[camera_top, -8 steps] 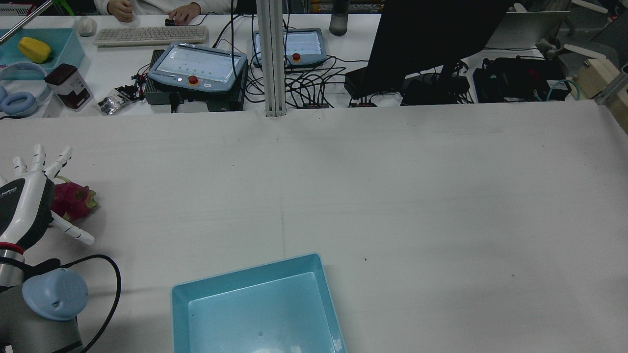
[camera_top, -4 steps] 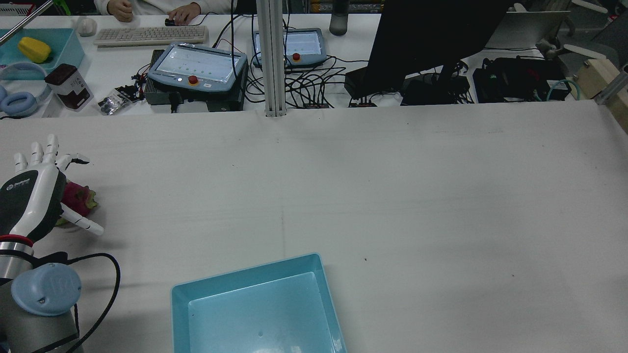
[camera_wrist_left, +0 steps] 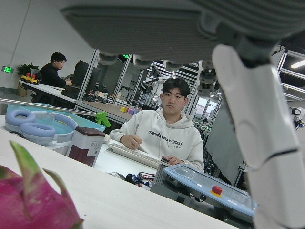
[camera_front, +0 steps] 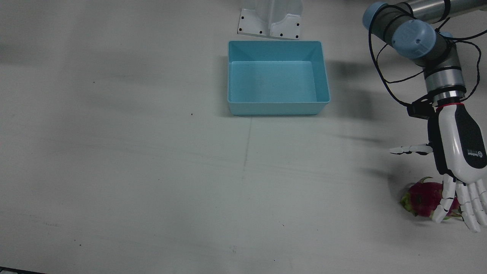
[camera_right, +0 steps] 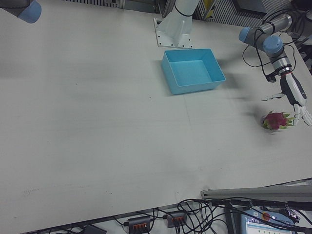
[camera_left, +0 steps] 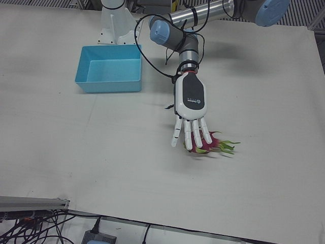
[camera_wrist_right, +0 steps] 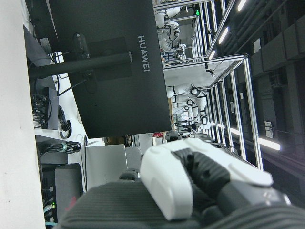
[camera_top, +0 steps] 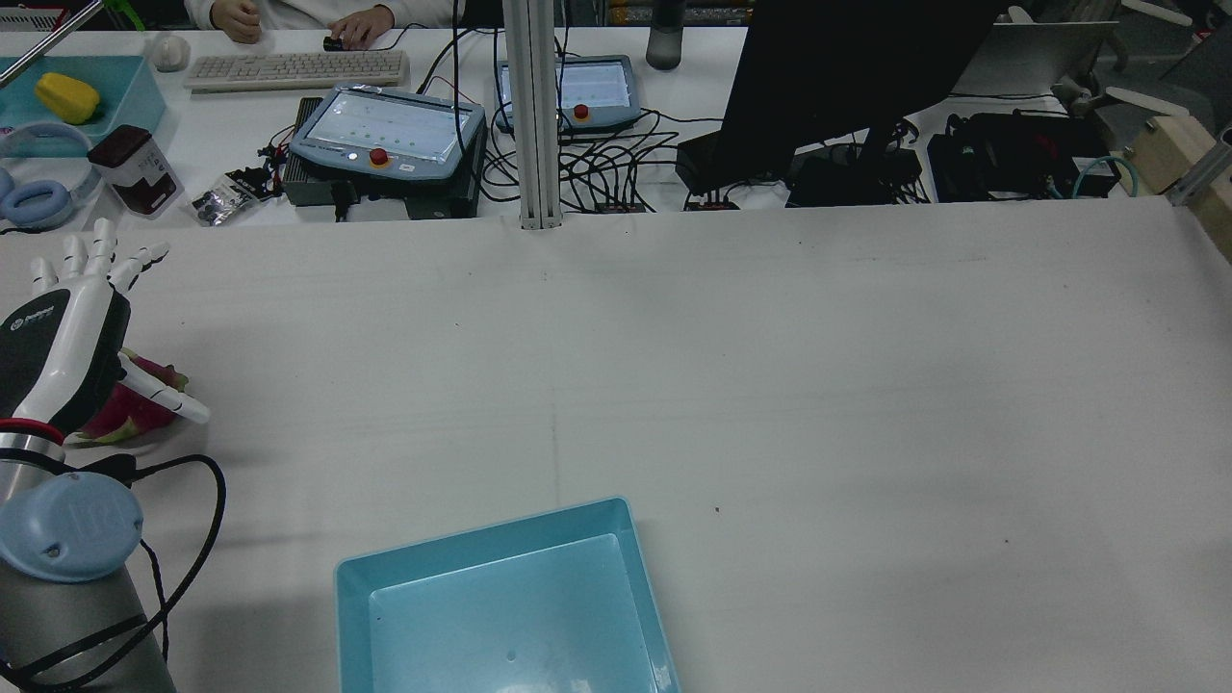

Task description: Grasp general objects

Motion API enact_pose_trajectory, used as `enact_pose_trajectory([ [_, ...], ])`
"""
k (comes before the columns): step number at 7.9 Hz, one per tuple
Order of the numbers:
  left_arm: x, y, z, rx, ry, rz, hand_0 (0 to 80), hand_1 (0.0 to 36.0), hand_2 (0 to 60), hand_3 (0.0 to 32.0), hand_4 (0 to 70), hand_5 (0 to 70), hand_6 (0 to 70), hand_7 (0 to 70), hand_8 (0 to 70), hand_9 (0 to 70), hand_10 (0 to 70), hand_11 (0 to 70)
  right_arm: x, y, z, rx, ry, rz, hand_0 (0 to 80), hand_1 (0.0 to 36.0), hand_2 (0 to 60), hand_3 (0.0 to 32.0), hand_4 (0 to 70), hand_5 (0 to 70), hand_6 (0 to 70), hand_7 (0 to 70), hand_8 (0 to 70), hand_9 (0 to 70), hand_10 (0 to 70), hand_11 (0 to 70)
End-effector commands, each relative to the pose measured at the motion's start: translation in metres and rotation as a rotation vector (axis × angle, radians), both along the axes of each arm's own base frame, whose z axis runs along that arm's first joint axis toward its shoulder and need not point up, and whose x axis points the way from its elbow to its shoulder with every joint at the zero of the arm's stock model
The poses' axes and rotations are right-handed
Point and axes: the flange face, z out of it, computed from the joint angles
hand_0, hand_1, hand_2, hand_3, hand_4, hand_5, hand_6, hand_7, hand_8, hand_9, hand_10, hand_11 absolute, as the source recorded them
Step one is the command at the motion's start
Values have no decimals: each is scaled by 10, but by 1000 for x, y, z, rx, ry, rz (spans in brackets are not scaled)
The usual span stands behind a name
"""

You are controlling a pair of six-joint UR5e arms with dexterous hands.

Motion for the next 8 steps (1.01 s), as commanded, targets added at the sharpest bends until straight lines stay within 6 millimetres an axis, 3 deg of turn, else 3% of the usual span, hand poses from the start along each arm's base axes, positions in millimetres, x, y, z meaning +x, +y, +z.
enact_pose_trajectory([
  [1,15,-10,-44,51,78,9,457,145,174,232,0,0,0,0,0,0,0,0,0,0,0,-1,0,0,0,0,0,0,0,0,0,0,0,0,0,0],
  [3,19,-5,-69,86,131,49,456,143,173,226,9,0,0,0,0,0,0,0,0,0,0,-1,0,0,0,0,0,0,0,0,0,0,0,0,0,0],
  [4,17,-4,-84,122,167,51,458,144,169,196,1,7,0,0,0,0,0,0,0,0,0,-1,0,0,0,0,0,0,0,0,0,0,0,0,0,0],
  [5,14,-2,-104,158,209,53,457,142,170,226,6,0,0,0,0,0,0,0,0,0,0,-1,0,0,0,0,0,0,0,0,0,0,0,0,0,0],
  [6,9,1,-121,197,266,70,458,143,169,98,0,453,0,0,0,0,0,0,0,0,0,-1,0,0,0,0,0,0,0,0,0,0,0,0,0,0],
  [7,-3,-15,-140,287,368,122,459,142,160,0,0,700,0,0,0,0,0,0,0,0,0,-1,0,0,0,0,0,0,0,0,0,0,0,0,0,0],
  [8,-23,-45,-162,401,410,201,461,141,157,0,0,700,0,0,0,0,0,0,0,0,0,1,0,0,0,0,0,0,0,0,0,0,0,0,0,0],
])
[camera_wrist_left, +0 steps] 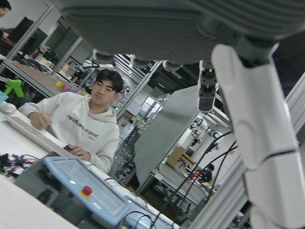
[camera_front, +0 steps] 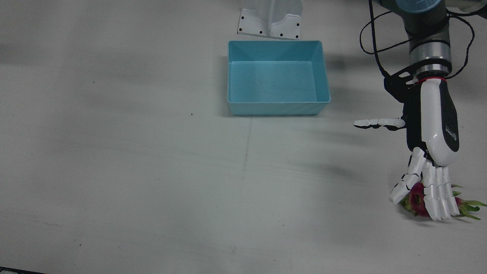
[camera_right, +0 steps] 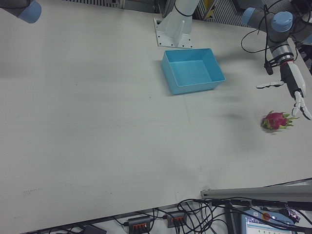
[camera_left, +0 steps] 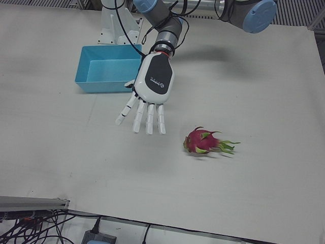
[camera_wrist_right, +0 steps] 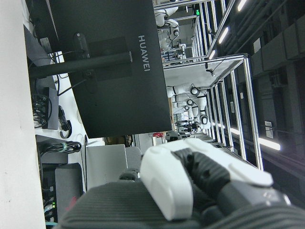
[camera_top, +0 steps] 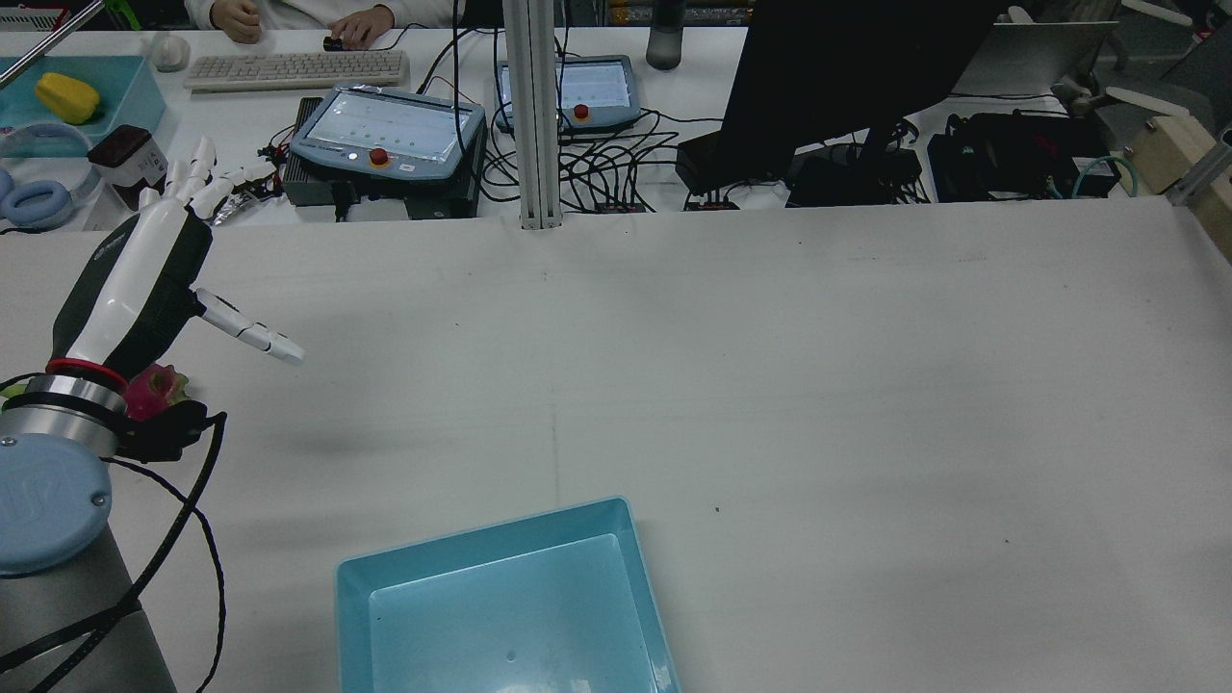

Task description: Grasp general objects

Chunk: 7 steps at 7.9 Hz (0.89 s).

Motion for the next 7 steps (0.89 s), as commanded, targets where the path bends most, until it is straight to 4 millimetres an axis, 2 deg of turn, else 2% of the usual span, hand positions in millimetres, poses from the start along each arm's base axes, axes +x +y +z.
enact_pose_trajectory([
  [1,-68,-66,-65,352,76,95,442,124,160,0,0,700,0,0,0,0,0,10,0,0,0,0,0,0,0,0,0,0,0,0,0,0,0,0,0,0],
  [2,-71,-74,-72,404,83,101,438,121,164,0,0,700,0,0,0,0,5,19,0,0,0,0,0,0,0,0,0,0,0,0,0,0,0,0,0,0],
  [4,-34,-102,-45,453,47,178,470,151,168,0,0,700,0,20,0,0,1,17,0,0,0,1,0,0,0,0,0,0,0,0,0,0,0,0,0,0],
  [5,-33,-101,-36,489,-72,147,471,151,156,0,0,700,5,28,0,0,9,29,0,0,0,0,0,0,0,0,0,0,0,0,0,0,0,0,0,0],
  [6,-38,-98,-19,498,-219,97,468,147,145,110,40,267,0,0,0,0,5,24,0,0,0,0,0,0,0,0,0,0,0,0,0,0,0,0,0,0],
  [7,-42,-93,-2,504,-330,56,478,161,144,182,66,0,0,13,0,0,0,12,0,0,0,0,0,0,0,0,0,0,0,0,0,0,0,0,0,0],
])
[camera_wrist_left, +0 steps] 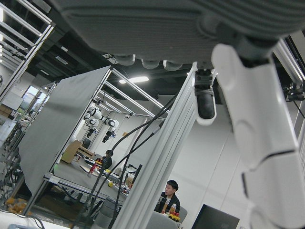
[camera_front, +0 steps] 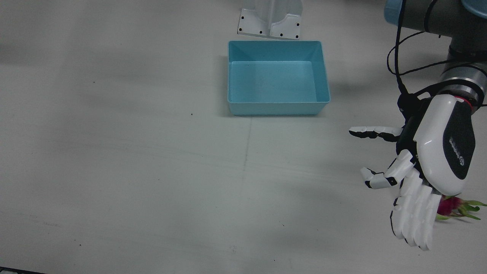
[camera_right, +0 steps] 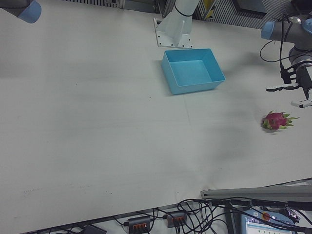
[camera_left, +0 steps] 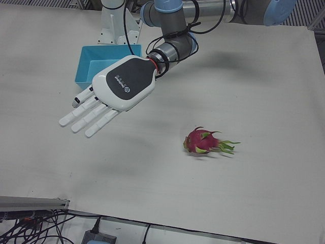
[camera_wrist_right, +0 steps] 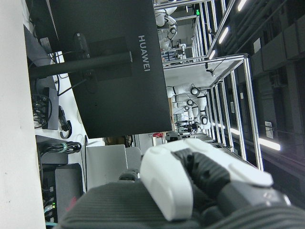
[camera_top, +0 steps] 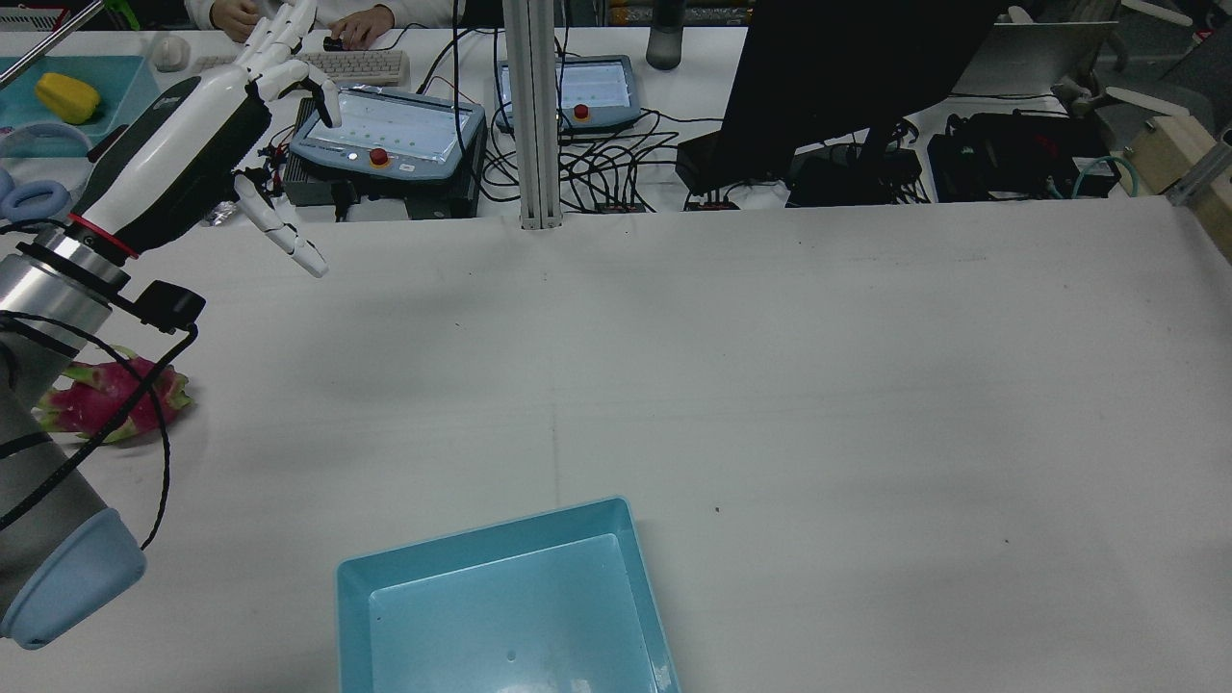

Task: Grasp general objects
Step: 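Open the left hand and lift it off the dragon fruit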

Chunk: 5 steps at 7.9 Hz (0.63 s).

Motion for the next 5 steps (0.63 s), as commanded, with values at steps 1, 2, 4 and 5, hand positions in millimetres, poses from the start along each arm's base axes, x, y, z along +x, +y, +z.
enact_pose_trajectory([
  [1,-6,10,48,57,-255,-149,482,166,138,186,52,0,0,3,0,0,0,1,0,-1,-1,1,0,0,0,0,0,0,0,0,0,0,0,0,0,0],
  [2,-10,16,84,58,-245,-145,495,182,127,176,38,0,0,14,0,0,0,0,0,0,0,0,0,0,0,0,0,0,0,0,0,0,0,0,0,0],
  [4,-15,19,148,143,-44,-103,491,179,116,170,32,0,0,6,0,0,0,0,0,-1,-1,1,0,0,0,0,0,0,0,0,0,0,0,0,0,0],
  [5,-22,14,160,109,33,-109,473,159,120,198,1,0,0,0,0,0,0,0,0,-1,-1,1,-2,0,0,0,0,0,0,0,0,0,0,0,0,0],
])
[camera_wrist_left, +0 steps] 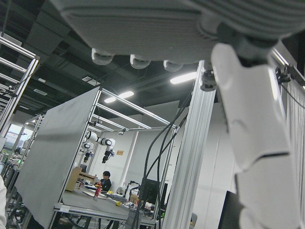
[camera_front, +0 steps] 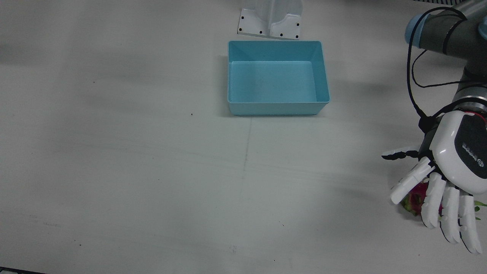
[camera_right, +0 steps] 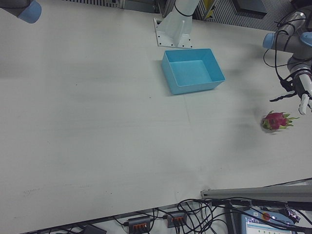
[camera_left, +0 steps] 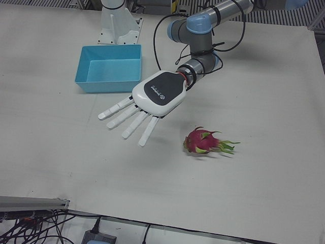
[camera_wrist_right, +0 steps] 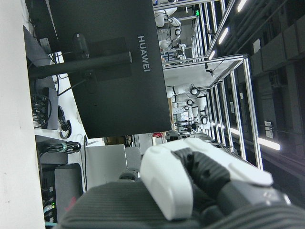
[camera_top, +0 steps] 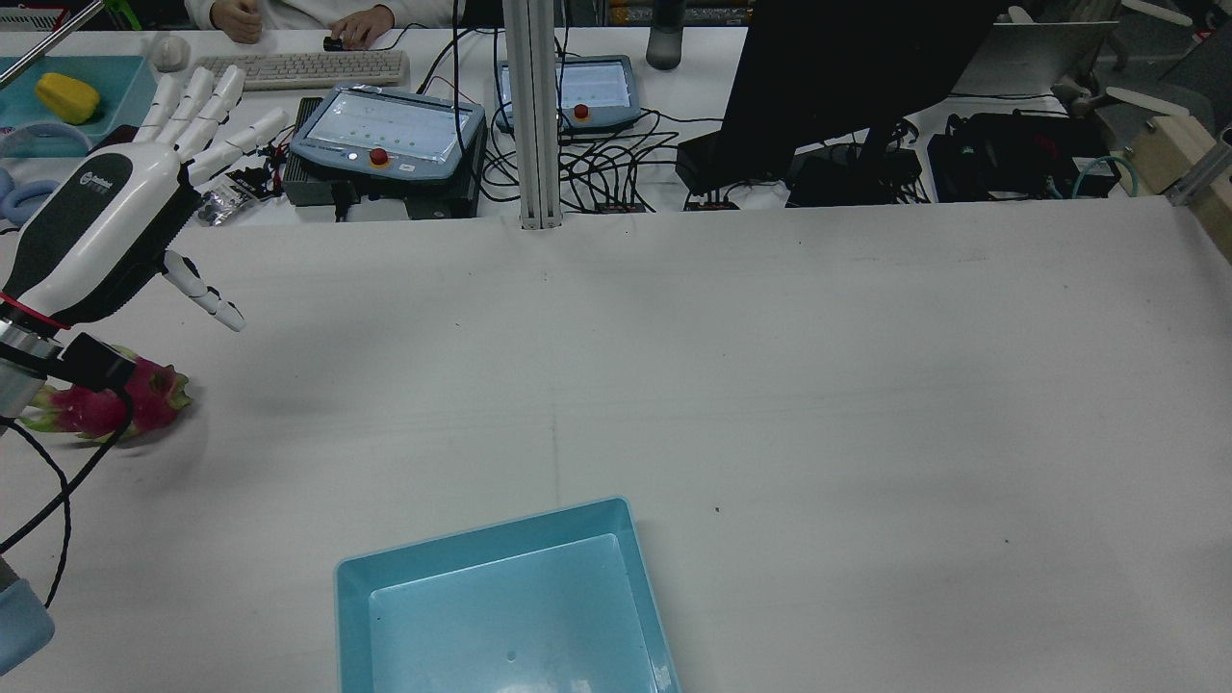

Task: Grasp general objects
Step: 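Open the left hand and lift it off the dragon fruit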

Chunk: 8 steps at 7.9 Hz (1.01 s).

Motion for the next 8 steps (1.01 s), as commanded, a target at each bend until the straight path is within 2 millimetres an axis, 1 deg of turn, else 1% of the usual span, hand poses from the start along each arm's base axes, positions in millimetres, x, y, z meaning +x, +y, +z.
enact_pose_trajectory([
  [1,-13,-2,64,-95,194,74,469,153,121,274,0,0,0,0,0,0,0,0,0,0,0,0,0,0,0,0,0,0,0,0,0,0,0,0,0,0],
  [2,-9,2,89,-237,203,131,481,163,118,300,2,0,0,1,0,0,0,0,0,0,0,0,0,0,0,0,0,0,0,0,0,0,0,0,0,0],
  [3,-14,3,95,-281,215,141,512,201,142,244,40,0,0,33,0,0,0,6,0,0,0,0,0,0,0,0,0,0,0,0,0,0,0,0,0,0],
  [4,-17,3,103,-339,292,184,569,245,125,210,66,0,0,23,0,0,0,21,0,0,0,0,0,0,0,0,0,0,0,0,0,0,0,0,0,0],
  [5,-42,-2,97,-363,311,158,593,265,113,268,36,0,0,1,0,0,0,12,0,0,0,0,0,0,0,0,0,0,0,0,0,0,0,0,0,0],
  [6,-72,1,88,-409,275,100,583,256,106,298,15,0,0,0,0,0,0,11,0,1,1,-2,0,0,0,0,0,0,0,0,0,0,0,0,0,0],
  [7,-73,11,102,-517,197,72,594,265,118,312,23,0,0,0,0,0,0,5,0,0,0,0,0,0,0,0,0,0,0,0,0,0,0,0,0,0],
  [8,-63,14,111,-524,119,58,791,319,56,168,15,646,0,20,0,0,0,0,0,1,1,-2,0,0,0,0,0,0,0,0,0,0,0,0,0,0],
])
